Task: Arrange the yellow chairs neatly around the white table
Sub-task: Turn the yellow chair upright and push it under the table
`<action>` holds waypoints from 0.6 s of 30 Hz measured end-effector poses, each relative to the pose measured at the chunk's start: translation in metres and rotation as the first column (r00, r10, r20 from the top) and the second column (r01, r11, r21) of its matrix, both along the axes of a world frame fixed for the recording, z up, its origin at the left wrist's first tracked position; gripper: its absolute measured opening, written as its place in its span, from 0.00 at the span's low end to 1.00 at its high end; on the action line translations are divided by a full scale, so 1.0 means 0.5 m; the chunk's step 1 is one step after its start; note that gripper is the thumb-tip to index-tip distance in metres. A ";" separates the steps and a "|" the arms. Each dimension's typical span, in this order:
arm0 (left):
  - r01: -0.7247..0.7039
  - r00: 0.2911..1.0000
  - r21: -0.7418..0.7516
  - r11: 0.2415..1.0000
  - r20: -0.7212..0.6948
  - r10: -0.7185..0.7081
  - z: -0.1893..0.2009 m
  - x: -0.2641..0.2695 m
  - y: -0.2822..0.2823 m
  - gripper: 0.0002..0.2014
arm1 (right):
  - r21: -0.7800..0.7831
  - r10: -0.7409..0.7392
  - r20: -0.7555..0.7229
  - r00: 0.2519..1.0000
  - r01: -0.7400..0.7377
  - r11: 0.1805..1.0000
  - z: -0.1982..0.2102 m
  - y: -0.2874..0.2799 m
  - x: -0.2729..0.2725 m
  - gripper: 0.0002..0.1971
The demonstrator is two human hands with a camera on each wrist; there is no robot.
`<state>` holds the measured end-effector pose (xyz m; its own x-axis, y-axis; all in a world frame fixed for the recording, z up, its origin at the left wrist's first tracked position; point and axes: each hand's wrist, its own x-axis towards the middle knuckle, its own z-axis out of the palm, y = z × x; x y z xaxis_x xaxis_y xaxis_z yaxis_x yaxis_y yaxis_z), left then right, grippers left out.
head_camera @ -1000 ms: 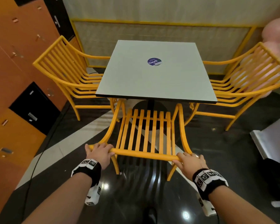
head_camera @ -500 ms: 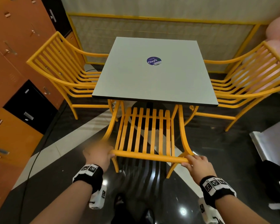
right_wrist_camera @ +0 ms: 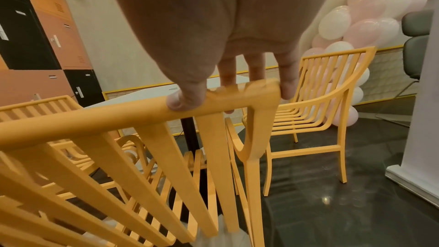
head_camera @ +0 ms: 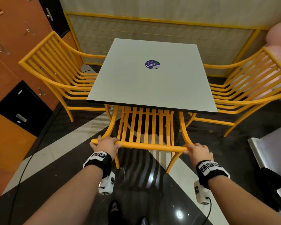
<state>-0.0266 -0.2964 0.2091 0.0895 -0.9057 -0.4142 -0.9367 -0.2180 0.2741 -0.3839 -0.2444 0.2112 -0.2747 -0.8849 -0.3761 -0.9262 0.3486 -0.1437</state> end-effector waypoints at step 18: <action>0.046 0.995 -0.107 0.993 -0.083 -0.055 -0.017 0.079 -0.002 0.23 | -0.143 0.145 -0.211 0.967 -0.178 0.974 0.021 -0.011 0.062 0.14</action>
<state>0.0127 -0.2971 0.2006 0.0109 -0.9470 -0.3211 -0.9178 -0.1369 0.3726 -0.3528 -0.2498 0.2219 -0.1778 -0.9676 -0.1791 -0.9837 0.1795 0.0067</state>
